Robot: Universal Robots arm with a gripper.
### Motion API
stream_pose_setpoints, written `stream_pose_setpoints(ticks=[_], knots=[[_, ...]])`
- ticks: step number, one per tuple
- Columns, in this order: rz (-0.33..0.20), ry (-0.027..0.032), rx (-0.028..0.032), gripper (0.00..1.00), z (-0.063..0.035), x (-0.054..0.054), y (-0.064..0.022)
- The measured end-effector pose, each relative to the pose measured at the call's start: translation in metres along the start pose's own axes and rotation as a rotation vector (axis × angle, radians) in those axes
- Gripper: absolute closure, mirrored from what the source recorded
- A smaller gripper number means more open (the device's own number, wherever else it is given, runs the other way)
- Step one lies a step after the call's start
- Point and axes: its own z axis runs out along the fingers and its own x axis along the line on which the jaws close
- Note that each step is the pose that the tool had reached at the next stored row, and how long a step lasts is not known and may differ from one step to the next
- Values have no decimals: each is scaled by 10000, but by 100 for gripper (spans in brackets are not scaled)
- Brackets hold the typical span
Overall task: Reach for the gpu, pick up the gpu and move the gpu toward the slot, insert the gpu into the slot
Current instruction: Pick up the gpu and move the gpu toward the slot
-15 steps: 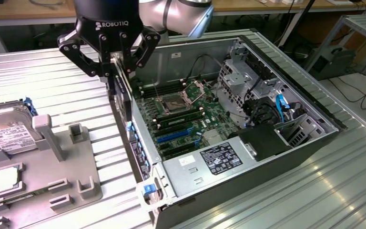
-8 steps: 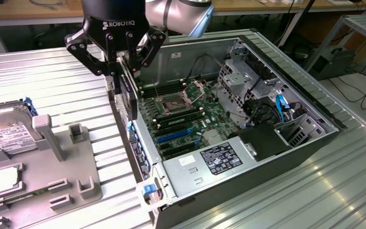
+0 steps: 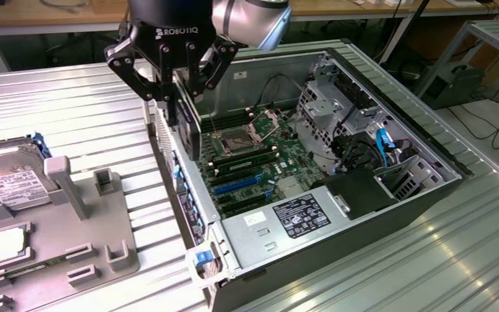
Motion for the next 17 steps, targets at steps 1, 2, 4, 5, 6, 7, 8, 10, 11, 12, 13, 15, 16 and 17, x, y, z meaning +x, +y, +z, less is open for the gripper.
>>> stream_pose_setpoints(ticks=[1,2,4,5,6,7,8,10,11,12,13,15,16,17], knots=[[47,4,0,71,1,-31,-1],[72,6,1,71,1,-47,-1],[111,9,0,71,1,-82,-2],[118,10,1,71,1,-98,-2],[118,11,1,71,1,-114,-3],[117,10,1,71,1,-130,-3],[118,10,1,71,2,-158,-3],[119,10,0,71,2,-207,-4],[119,11,1,71,2,-228,-5],[119,10,1,71,3,-250,-5],[119,10,1,71,3,-262,-6],[120,11,1,71,3,-291,-6],[120,11,2,71,3,-305,-7],[121,11,1,71,3,-319,-7]])
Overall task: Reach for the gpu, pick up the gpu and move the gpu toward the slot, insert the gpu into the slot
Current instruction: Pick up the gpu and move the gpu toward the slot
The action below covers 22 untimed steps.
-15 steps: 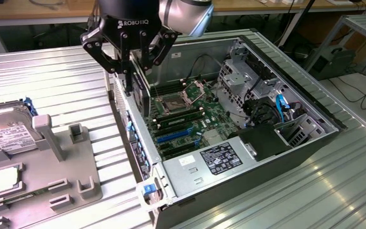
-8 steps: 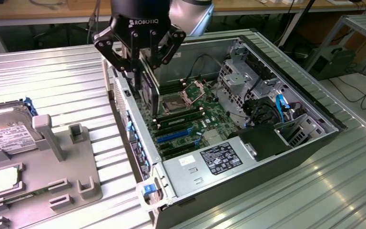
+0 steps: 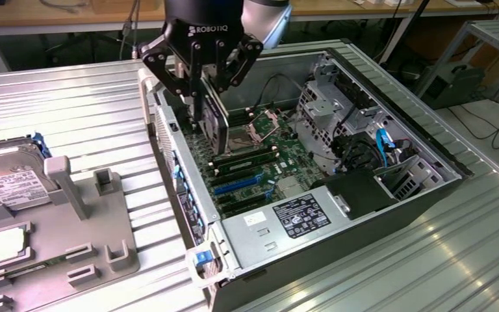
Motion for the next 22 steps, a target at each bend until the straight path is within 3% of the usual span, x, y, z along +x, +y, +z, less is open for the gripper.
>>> stream_pose_setpoints(ticks=[22], knots=[[2,0,0,71,3,-302,-3]])
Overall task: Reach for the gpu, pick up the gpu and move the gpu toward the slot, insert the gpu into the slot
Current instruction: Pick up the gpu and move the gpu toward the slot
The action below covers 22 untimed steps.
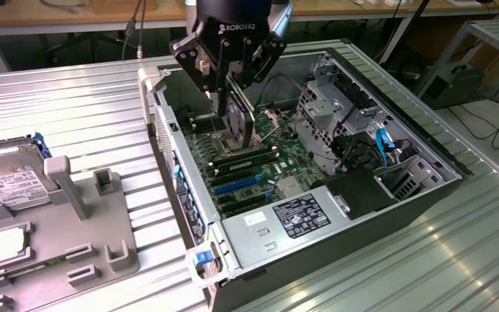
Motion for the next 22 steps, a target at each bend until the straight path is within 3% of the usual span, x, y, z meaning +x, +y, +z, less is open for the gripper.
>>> stream_pose_setpoints(ticks=[22], knots=[[0,-1,-1,71,3,-287,-2]])
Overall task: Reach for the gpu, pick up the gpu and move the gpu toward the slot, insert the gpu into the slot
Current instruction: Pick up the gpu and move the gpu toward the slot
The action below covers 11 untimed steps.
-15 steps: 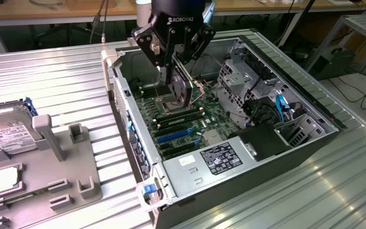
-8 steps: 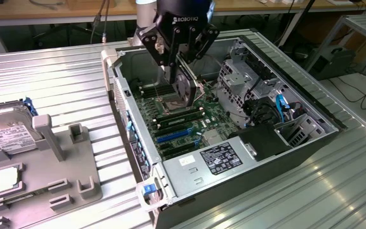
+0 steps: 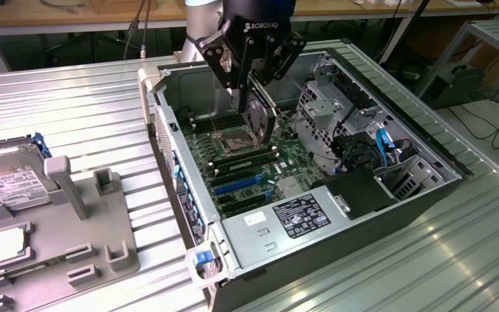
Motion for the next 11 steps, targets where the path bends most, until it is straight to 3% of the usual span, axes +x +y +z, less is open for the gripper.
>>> stream_pose_setpoints(ticks=[11], knots=[[0,1,1,71,1,-158,-2]])
